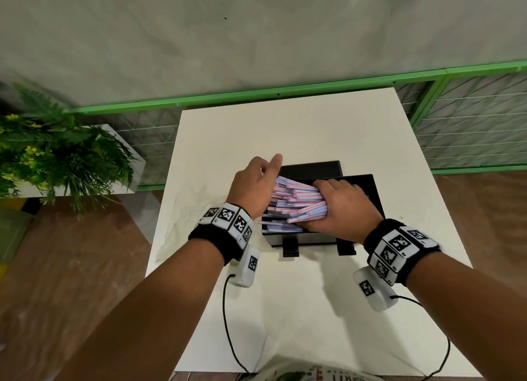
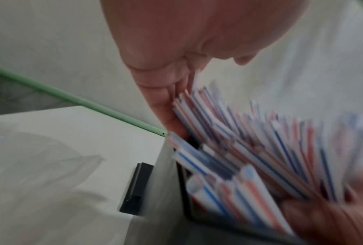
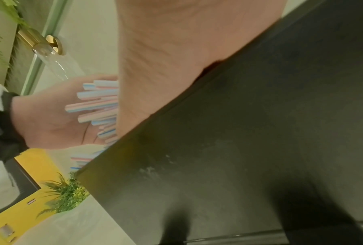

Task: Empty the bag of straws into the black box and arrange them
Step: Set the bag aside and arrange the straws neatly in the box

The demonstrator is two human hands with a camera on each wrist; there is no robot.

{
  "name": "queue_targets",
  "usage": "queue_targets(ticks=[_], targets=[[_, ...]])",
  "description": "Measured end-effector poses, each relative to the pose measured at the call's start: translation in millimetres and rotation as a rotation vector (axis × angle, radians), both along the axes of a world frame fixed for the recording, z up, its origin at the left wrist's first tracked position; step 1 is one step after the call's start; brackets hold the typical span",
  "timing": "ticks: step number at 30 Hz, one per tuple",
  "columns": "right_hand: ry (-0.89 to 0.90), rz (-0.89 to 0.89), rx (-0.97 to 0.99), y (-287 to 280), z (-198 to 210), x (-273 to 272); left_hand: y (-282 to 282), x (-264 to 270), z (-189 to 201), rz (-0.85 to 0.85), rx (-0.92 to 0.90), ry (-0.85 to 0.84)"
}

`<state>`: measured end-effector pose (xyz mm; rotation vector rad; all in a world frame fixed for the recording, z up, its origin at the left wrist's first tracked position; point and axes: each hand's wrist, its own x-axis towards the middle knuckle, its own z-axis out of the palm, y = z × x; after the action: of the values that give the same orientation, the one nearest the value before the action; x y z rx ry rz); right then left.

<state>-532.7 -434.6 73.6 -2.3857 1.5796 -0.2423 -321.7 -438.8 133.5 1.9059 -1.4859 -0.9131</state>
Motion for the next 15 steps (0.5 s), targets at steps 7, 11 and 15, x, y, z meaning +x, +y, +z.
queue_targets(ticks=[7, 11, 15], targets=[[-0.069, -0.022, 0.011, 4.9, 2.1, -0.5, -2.6, 36.2, -18.7, 0.110, 0.064, 0.225], [-0.090, -0.016, -0.061, 9.7, -1.6, -3.0, 3.7, 40.1, -17.6, 0.049, 0.016, 0.200], [0.008, -0.026, -0.026, 10.1, 1.9, 0.2, 9.1, 29.2, -15.4, -0.125, -0.035, 0.004]])
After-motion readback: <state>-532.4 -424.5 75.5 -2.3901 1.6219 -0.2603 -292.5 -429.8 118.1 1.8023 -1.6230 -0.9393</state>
